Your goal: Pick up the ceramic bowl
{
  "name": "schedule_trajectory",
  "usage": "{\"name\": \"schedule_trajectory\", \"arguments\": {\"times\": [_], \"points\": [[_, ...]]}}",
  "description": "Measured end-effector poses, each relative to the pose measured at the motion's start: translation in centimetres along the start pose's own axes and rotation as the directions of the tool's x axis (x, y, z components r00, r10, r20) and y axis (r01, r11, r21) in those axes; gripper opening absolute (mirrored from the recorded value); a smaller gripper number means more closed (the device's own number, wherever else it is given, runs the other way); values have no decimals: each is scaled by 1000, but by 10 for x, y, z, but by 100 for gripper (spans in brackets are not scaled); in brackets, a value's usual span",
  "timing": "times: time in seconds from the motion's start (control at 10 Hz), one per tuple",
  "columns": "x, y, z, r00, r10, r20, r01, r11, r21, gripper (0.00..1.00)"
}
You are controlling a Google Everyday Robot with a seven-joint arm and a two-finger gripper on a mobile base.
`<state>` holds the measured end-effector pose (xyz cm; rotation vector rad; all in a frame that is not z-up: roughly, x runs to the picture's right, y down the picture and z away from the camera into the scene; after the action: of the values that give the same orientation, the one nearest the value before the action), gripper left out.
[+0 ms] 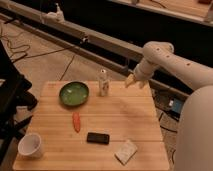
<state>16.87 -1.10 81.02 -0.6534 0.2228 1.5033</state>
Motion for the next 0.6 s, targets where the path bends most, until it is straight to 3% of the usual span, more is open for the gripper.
{"name": "schedule_trajectory", "arguments": {"times": [0.4,0.6], "points": [[3,68,24,999,-28,-29,25,994,-107,61],[24,98,34,991,-121,-59,112,985,-131,61]]}}
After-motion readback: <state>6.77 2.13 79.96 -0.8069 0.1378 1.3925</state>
